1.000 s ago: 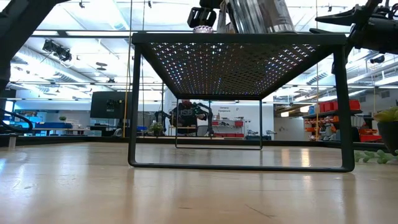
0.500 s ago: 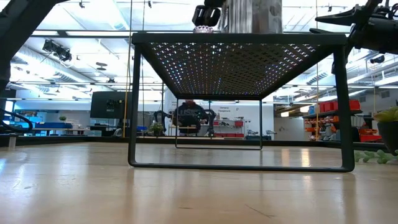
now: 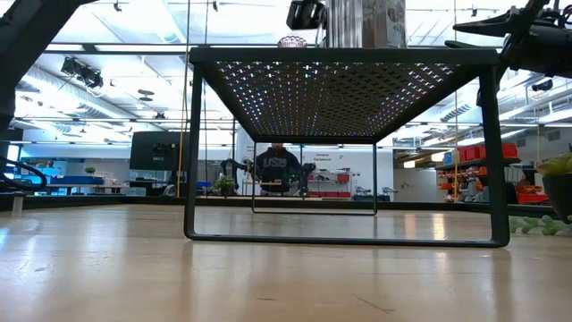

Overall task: Pick & Place candle stick holders
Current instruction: Put the green glass holder on the shelf

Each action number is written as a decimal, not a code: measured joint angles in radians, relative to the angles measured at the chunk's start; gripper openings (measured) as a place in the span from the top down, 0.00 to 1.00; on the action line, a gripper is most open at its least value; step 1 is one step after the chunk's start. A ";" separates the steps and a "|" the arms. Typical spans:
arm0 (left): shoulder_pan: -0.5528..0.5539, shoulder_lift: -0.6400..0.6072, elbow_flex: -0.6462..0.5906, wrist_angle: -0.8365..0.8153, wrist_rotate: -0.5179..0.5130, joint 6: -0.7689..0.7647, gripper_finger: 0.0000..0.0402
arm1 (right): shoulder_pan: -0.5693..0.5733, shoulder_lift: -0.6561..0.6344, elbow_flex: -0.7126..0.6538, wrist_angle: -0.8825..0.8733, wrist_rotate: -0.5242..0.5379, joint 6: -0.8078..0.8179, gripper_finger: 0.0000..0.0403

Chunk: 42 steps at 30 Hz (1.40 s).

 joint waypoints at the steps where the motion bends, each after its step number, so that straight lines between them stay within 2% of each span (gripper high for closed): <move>1: 0.002 -0.010 0.000 -0.011 0.004 -0.001 0.78 | 0.000 0.000 0.000 0.000 0.000 0.000 0.75; 3: 0.003 -0.038 0.002 -0.055 0.011 -0.001 0.79 | 0.000 0.000 0.000 0.000 -0.001 0.004 0.75; 5: -0.001 -0.069 0.001 -0.186 0.003 0.005 0.80 | 0.000 0.000 0.000 0.001 -0.002 0.016 0.75; 7: -0.013 -0.112 -0.001 -0.342 -0.060 0.011 0.81 | 0.000 0.000 0.000 0.000 -0.004 0.028 0.75; 9: -0.040 -0.168 -0.005 -0.455 -0.190 -0.011 0.82 | 0.000 0.000 0.000 0.000 -0.014 0.034 0.75; 13: -0.129 -0.289 -0.057 -0.442 -0.395 -0.083 0.83 | 0.000 0.000 0.000 -0.002 -0.027 0.035 0.75; 15: -0.177 -0.342 -0.086 -0.435 -0.484 -0.177 0.83 | -0.001 0.000 0.000 -0.010 -0.031 0.035 0.75; 18: -0.243 -0.425 -0.210 -0.442 -0.547 -0.338 0.83 | -0.002 0.004 0.000 -0.014 -0.045 0.035 0.75; 21: -0.315 -0.522 -0.433 -0.437 -0.494 -0.557 0.83 | -0.003 0.004 0.000 -0.014 -0.051 0.035 0.75; 25: -0.453 -0.613 -0.719 -0.443 -0.349 -0.881 0.83 | -0.003 0.004 0.000 -0.015 -0.057 0.035 0.75; 28: -0.547 -0.647 -0.877 -0.332 -0.298 -1.045 0.83 | -0.003 0.004 0.000 -0.025 -0.065 0.036 0.75; 32: -0.641 -0.677 -1.010 -0.137 -0.352 -1.197 0.83 | -0.003 0.004 0.000 -0.034 -0.070 0.041 0.75; 35: -0.680 -0.674 -1.085 -0.052 -0.366 -1.276 0.83 | -0.003 0.004 0.000 -0.035 -0.070 0.055 0.75; 42: -0.706 -0.674 -1.217 0.135 -0.381 -1.336 0.83 | -0.003 0.004 0.000 -0.037 -0.070 0.060 0.75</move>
